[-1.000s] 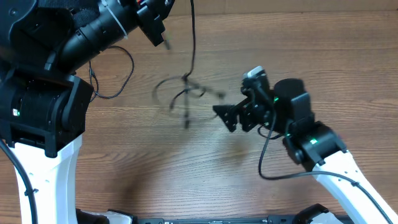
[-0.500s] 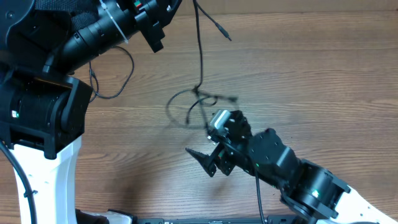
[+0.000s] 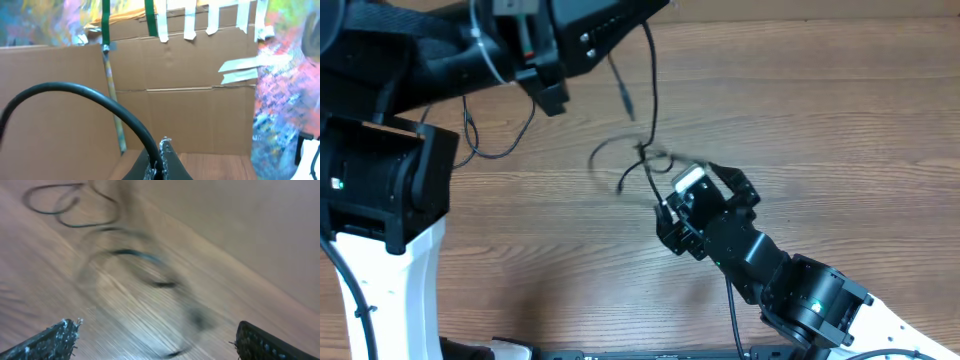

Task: Untangle cables

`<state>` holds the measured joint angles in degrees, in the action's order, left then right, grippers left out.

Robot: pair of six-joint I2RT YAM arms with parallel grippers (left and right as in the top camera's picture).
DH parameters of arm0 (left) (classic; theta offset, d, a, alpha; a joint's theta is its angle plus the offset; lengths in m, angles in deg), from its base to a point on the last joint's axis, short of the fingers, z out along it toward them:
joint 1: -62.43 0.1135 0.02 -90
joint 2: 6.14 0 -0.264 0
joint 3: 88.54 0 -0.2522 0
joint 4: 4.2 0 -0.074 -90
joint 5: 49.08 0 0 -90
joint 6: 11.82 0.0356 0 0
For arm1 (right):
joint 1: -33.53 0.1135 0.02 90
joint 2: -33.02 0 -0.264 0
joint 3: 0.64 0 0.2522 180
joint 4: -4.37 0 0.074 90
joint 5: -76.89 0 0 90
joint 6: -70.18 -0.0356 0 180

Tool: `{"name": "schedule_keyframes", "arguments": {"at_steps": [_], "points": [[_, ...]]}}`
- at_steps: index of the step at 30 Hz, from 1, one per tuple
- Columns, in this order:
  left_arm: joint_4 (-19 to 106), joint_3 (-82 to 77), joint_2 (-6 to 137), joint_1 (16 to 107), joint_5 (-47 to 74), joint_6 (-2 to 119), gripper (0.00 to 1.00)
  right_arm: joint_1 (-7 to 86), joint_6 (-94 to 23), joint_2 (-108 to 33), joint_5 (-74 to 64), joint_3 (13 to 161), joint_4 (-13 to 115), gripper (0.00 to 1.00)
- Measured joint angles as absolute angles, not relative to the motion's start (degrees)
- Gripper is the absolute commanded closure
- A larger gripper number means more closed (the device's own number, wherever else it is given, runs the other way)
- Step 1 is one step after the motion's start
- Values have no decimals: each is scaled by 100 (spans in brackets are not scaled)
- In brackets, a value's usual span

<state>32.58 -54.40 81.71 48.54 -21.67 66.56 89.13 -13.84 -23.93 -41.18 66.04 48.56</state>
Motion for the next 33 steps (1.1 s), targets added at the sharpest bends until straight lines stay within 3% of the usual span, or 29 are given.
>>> {"name": "schedule_keyframes", "arguments": {"at_steps": [10,18,27,33], "points": [[2937,-5442,8163,5343,-2905,6577,96,8913,-1659,-1447,-3445,6604,5036,0],[2327,-5442,8160,5343,-3568,6193,96,8670,-2000,-1991,-5460,6604,5217,0],[2216,-5442,8163,5343,-3954,6162,96,8250,-2597,-2009,-5423,6604,5425,0],[1855,-5442,8145,5667,-4335,6180,96,6860,-3574,-2096,-5817,6604,6393,0]]}}
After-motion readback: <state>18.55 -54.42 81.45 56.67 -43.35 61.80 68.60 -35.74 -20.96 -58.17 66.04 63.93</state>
